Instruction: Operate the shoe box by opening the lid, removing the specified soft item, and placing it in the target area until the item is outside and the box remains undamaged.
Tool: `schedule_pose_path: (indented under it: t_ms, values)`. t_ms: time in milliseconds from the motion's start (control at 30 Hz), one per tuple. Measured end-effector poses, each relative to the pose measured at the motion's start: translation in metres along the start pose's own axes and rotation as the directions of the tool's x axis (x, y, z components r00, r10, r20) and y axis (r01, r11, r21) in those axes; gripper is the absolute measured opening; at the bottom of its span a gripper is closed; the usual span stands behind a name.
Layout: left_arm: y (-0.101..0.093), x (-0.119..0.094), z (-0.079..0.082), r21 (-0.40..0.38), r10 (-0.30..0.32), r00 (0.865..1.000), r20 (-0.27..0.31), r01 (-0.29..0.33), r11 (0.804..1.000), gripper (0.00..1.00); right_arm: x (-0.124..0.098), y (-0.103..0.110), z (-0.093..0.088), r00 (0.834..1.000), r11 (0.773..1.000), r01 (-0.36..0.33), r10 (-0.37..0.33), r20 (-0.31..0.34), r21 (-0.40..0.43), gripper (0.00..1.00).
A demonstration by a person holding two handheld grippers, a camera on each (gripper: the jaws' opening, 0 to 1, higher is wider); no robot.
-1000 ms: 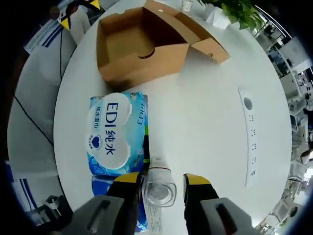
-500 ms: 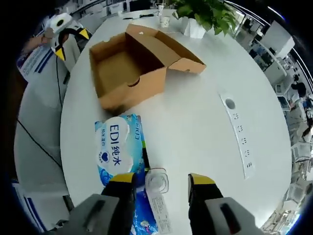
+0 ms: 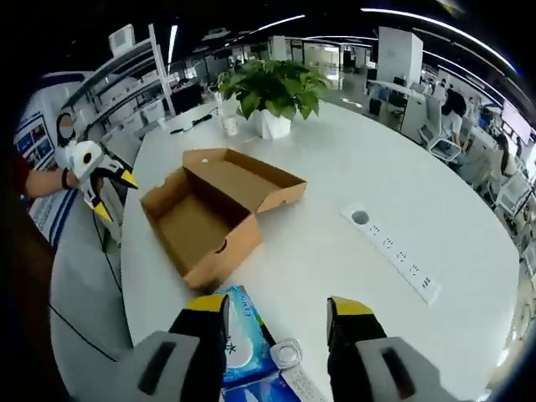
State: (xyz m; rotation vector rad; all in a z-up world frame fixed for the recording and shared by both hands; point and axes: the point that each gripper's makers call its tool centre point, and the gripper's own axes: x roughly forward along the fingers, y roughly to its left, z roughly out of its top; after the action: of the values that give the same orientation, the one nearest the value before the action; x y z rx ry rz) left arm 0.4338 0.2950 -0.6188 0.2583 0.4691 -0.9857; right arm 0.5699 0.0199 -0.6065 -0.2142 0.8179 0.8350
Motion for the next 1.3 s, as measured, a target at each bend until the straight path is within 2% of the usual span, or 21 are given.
schedule_pose_path:
  t_ms: [100,167,200,267,433,633,1000,1167,1300]
  values:
    - [0.002,-0.001,0.001,-0.01,0.007,1.0,0.006,-0.006,1.0,0.5,-0.002,0.006,0.013,0.996,0.999,0.005,-0.01,0.087,0.05,0.45]
    - [0.003,-0.002,0.002,-0.022,0.011,1.0,0.011,-0.01,1.0,0.5,-0.003,0.011,0.013,0.996,0.999,0.011,-0.015,0.089,0.042,0.45]
    - [0.004,-0.002,0.002,-0.023,0.015,1.0,0.012,-0.015,1.0,0.5,-0.003,0.013,0.016,0.994,0.999,0.014,-0.02,0.111,0.049,0.46]
    - [0.006,-0.003,0.004,-0.036,0.019,1.0,0.021,-0.018,0.999,0.5,-0.002,0.027,0.021,0.988,0.996,-0.033,0.021,0.15,0.081,0.45]
    - [0.011,-0.006,0.007,-0.058,0.037,0.999,0.037,-0.035,0.998,0.5,0.001,0.044,0.021,0.983,0.996,-0.038,0.022,0.183,0.083,0.49]
    - [0.015,-0.011,0.006,-0.089,0.052,0.997,0.053,-0.047,0.995,0.51,0.001,0.07,0.028,0.968,0.992,-0.076,0.048,0.246,0.104,0.54]
    - [0.03,-0.024,0.001,-0.148,0.116,0.99,0.075,-0.104,0.983,0.54,0.007,0.105,0.011,0.956,0.986,-0.114,0.077,0.283,0.118,0.59]
    - [0.04,-0.031,-0.003,-0.189,0.156,0.984,0.084,-0.138,0.972,0.55,0.011,0.115,0.003,0.954,0.983,-0.13,0.089,0.285,0.129,0.6]
    - [0.053,-0.038,-0.005,-0.231,0.209,0.974,0.089,-0.184,0.955,0.55,0.011,0.118,-0.002,0.955,0.983,-0.132,0.092,0.281,0.129,0.6]
